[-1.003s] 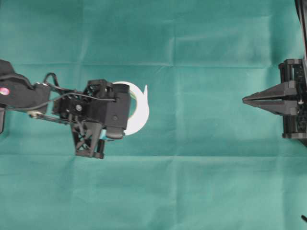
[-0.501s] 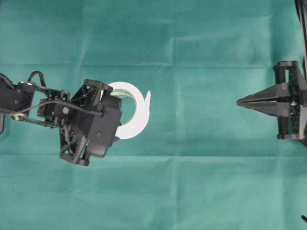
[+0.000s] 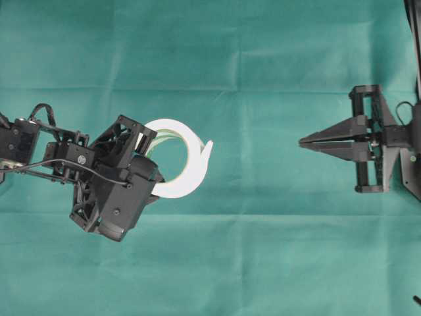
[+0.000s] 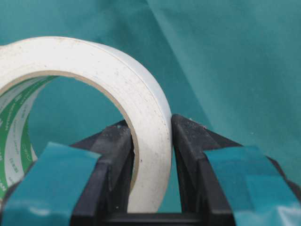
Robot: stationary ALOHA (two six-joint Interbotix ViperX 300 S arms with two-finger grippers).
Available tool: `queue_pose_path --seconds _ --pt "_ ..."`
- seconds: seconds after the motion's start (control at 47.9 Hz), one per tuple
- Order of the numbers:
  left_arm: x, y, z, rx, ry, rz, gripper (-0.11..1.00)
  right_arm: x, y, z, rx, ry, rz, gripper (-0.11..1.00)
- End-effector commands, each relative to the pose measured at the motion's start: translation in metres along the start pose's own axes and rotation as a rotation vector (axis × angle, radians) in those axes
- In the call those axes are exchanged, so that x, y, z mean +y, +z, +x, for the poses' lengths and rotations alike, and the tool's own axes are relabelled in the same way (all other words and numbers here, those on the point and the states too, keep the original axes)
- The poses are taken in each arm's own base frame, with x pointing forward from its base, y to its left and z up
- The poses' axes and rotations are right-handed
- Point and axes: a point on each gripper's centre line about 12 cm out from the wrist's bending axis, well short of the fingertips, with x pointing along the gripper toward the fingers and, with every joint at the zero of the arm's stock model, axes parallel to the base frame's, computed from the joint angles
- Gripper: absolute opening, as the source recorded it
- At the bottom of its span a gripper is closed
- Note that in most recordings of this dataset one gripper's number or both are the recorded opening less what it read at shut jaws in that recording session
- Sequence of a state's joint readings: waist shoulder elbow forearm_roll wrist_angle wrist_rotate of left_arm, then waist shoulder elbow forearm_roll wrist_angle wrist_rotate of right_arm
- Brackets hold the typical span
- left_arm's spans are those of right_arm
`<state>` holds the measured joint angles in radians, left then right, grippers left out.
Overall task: Peel off the duct tape with your right arm.
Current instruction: 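Move the open right gripper toward the tape's loose end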
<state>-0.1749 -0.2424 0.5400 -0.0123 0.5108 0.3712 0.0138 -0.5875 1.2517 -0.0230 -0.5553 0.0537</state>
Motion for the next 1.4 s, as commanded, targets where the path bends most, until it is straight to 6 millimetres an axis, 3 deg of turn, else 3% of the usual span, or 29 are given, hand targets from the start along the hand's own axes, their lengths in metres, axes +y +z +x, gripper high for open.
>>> queue_pose_path --seconds 0.0,0.418,0.522,0.648,0.836,0.878,1.379 --pt "0.002 0.01 -0.013 -0.05 0.016 0.003 0.22 0.001 0.01 0.01 -0.024 0.003 -0.003 -0.1" --pt "-0.008 0.01 -0.012 -0.048 -0.007 0.025 0.21 0.0 0.011 0.047 0.02 0.002 -0.006 -0.1" --pt "-0.01 0.01 -0.011 -0.047 -0.011 0.028 0.22 0.0 0.013 0.056 0.023 0.002 -0.006 -0.04" --pt "-0.011 0.007 -0.01 -0.039 -0.013 0.029 0.21 0.0 0.012 0.068 0.031 0.002 -0.008 0.16" --pt "-0.011 0.007 -0.009 -0.038 -0.014 0.028 0.21 0.0 0.013 0.087 0.035 0.002 -0.013 0.69" --pt "-0.012 0.006 -0.008 -0.035 -0.015 0.028 0.22 0.0 0.014 0.092 0.037 0.002 -0.014 0.75" --pt "-0.012 0.004 -0.007 -0.032 -0.016 0.028 0.22 0.005 0.022 0.137 0.023 0.043 -0.064 0.75"
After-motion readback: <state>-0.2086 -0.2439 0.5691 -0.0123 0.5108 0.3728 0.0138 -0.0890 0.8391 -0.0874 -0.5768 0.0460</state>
